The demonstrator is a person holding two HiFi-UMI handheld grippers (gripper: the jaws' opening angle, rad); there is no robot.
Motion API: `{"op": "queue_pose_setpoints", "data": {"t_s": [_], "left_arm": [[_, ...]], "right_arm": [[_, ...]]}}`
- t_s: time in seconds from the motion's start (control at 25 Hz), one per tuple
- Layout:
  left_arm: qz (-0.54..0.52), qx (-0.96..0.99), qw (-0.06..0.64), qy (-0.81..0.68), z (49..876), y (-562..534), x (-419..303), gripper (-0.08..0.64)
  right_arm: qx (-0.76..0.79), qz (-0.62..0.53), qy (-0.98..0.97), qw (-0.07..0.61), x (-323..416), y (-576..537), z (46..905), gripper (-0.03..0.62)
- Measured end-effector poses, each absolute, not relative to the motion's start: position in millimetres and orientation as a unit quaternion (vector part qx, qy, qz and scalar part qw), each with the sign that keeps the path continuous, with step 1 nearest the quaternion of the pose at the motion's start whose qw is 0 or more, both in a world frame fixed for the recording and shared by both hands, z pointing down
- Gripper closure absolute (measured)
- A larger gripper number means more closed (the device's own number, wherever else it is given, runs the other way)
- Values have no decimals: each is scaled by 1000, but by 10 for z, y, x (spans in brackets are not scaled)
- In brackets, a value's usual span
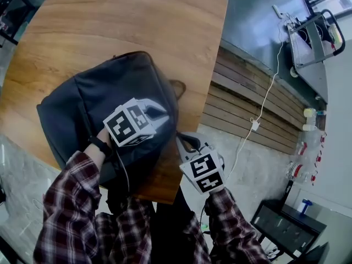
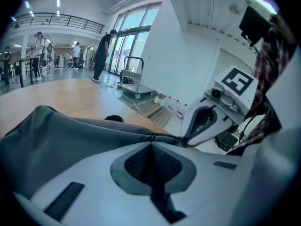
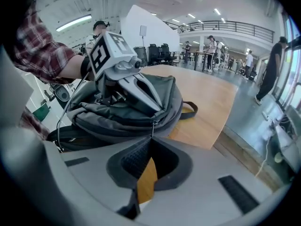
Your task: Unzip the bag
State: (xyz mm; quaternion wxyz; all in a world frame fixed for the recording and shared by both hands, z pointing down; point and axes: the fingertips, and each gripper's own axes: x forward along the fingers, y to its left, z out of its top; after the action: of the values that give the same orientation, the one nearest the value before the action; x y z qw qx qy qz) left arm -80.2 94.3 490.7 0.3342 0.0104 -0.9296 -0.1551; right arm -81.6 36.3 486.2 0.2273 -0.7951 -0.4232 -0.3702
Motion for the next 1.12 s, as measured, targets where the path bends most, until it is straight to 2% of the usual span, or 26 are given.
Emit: {"op": "queue_pose_setpoints", "data": {"t_s": [0.24,0.64,0.84,1.12], "left_arm": [[-184,19,335,-924,4949,1004,-882,551],[-234,-5,328,-915,4973,1123,-911,551],[-258,-21,330,-908,4977,1152,-910,551],[-258,-39,329,-907,4988,1137,-884,551]], "right_arm": [[-784,-360,-436,256,-530,198,4856,581],[-771,-454,-399,200,-321,201,4889,581],[-778,-469,-371,194,-222,145,4899,580],[-796,-493,-318,150,-92,39,4934,580]]}}
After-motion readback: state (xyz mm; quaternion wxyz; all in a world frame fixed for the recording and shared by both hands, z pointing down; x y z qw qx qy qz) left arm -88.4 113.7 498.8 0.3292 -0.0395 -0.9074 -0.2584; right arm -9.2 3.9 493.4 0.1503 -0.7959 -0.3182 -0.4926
